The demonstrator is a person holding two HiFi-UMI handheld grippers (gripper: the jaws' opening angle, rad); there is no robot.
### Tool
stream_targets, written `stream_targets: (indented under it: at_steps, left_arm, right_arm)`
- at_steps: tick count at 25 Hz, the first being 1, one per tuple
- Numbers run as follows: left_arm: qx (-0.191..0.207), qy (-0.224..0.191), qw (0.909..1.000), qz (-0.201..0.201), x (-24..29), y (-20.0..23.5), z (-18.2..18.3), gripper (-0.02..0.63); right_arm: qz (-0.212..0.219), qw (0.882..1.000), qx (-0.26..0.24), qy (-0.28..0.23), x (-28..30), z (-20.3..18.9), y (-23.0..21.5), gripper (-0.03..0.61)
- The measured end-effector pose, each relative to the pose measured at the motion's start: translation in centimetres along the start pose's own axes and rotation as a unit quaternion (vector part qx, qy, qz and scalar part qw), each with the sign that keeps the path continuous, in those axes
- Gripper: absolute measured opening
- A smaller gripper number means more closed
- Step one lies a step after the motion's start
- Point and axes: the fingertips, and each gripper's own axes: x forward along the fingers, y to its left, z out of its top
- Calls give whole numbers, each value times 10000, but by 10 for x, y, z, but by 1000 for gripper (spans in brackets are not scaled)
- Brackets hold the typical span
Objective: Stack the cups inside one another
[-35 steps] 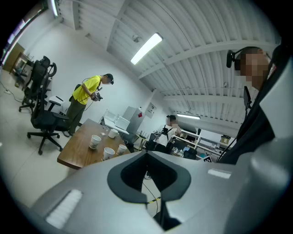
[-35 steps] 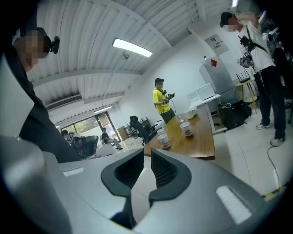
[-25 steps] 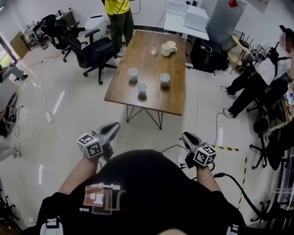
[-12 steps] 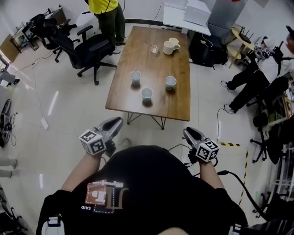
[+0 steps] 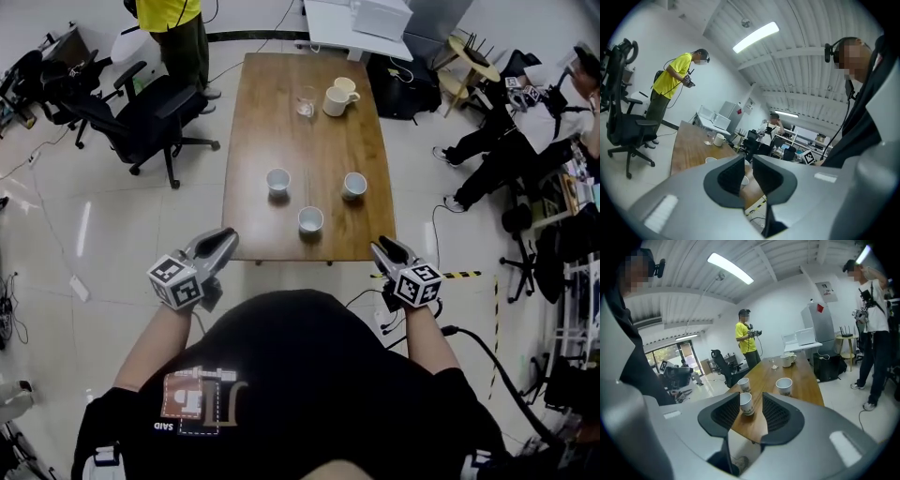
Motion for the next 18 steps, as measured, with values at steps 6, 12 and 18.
stream_targets:
  at_steps: [6, 12, 18]
  left_arm:
    - [-115, -68, 9992, 376, 13, 21, 6, 28]
    - [-170, -282, 9928, 1152, 32, 14, 13, 28]
    - [-326, -346, 9859, 1605, 60, -5, 4, 28]
  right_arm:
    - [98, 9980, -540, 300, 54, 34, -41, 175]
    - [707, 9743, -1852, 1070, 116, 37, -75, 185]
    - [1173, 9230, -3228, 1733, 153, 15, -89, 187]
